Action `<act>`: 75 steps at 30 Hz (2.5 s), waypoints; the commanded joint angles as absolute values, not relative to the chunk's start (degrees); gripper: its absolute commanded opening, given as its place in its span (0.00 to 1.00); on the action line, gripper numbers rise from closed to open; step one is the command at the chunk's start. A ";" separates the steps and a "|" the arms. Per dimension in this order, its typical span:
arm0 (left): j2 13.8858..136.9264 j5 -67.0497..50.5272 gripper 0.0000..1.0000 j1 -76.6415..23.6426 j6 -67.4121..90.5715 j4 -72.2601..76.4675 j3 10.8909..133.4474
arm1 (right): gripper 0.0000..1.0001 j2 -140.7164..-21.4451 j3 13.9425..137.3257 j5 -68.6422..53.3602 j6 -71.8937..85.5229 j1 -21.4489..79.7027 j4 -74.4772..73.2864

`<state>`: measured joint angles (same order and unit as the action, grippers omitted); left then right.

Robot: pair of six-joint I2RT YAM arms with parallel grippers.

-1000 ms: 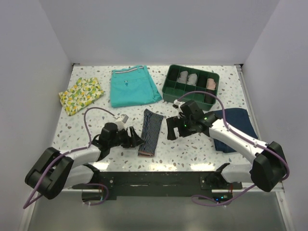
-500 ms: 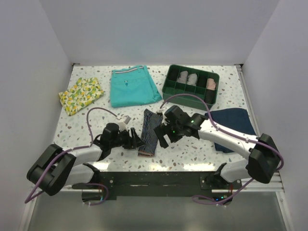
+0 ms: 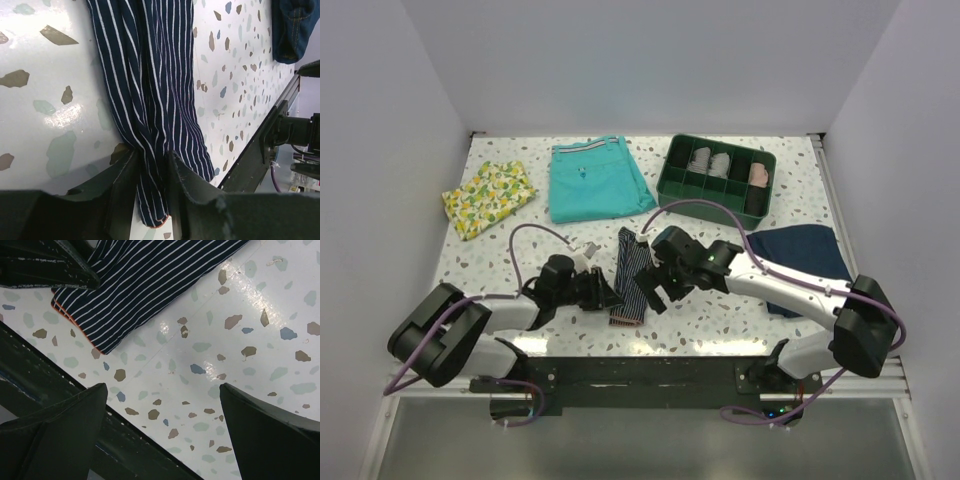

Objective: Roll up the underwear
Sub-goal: Roll the underwear to the center of the board.

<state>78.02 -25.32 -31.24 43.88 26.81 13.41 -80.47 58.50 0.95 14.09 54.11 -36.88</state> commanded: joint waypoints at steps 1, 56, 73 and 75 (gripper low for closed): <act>82.00 -21.71 0.34 -32.08 42.45 13.18 10.11 | 0.99 -78.31 60.73 1.76 10.21 56.95 -37.79; 90.44 -23.03 0.02 -31.99 35.77 6.42 17.31 | 0.52 -103.18 61.70 24.17 -3.69 78.05 -27.16; 88.07 -20.92 0.03 -31.20 36.39 5.28 17.23 | 0.30 -102.04 59.59 20.84 -2.72 78.05 -22.33; 87.19 -20.48 0.05 -30.94 36.65 4.66 17.31 | 0.29 -102.04 59.94 19.95 -2.55 78.05 -22.24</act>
<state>85.86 -30.13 -31.29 40.88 20.27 21.23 -102.67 60.95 23.79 -3.68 78.00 -24.80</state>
